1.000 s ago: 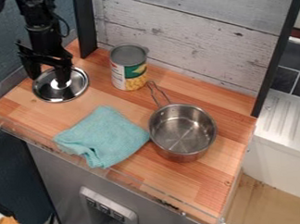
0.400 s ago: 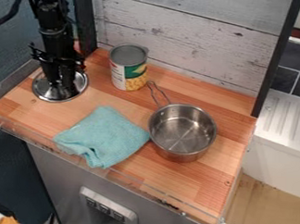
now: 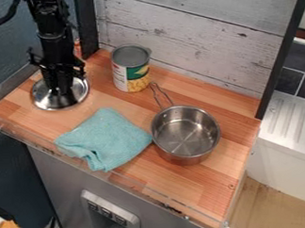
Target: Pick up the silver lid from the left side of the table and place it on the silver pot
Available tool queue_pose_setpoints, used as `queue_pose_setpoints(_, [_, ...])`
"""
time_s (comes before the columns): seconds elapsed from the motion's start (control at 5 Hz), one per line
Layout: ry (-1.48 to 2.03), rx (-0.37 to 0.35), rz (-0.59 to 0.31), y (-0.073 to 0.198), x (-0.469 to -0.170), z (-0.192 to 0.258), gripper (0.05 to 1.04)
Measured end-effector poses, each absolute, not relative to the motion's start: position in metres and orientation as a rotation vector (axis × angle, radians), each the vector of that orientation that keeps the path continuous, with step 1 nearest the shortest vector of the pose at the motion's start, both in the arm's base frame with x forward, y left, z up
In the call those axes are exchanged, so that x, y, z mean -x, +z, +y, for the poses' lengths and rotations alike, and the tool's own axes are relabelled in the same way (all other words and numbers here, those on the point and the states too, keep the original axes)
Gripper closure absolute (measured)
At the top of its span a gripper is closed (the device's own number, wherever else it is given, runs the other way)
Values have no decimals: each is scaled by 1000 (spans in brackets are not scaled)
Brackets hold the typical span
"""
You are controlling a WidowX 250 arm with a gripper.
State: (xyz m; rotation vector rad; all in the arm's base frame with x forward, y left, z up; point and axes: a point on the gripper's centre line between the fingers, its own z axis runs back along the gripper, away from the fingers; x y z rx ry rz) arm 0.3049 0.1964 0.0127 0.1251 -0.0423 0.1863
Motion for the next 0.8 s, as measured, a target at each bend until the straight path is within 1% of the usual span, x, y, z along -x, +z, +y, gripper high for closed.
queue_pose_setpoints(0.2, [161,-180,-138,72,-310,162,802])
queue_pose_setpoints(0.4, [70,-154,-164,109,-317,108,802])
queue_pose_setpoints(0.6, [-66,-114,-190,109,-325,61,802])
queue_pose_setpoints(0.8, [-169,-68,-193,93,-337,13,802])
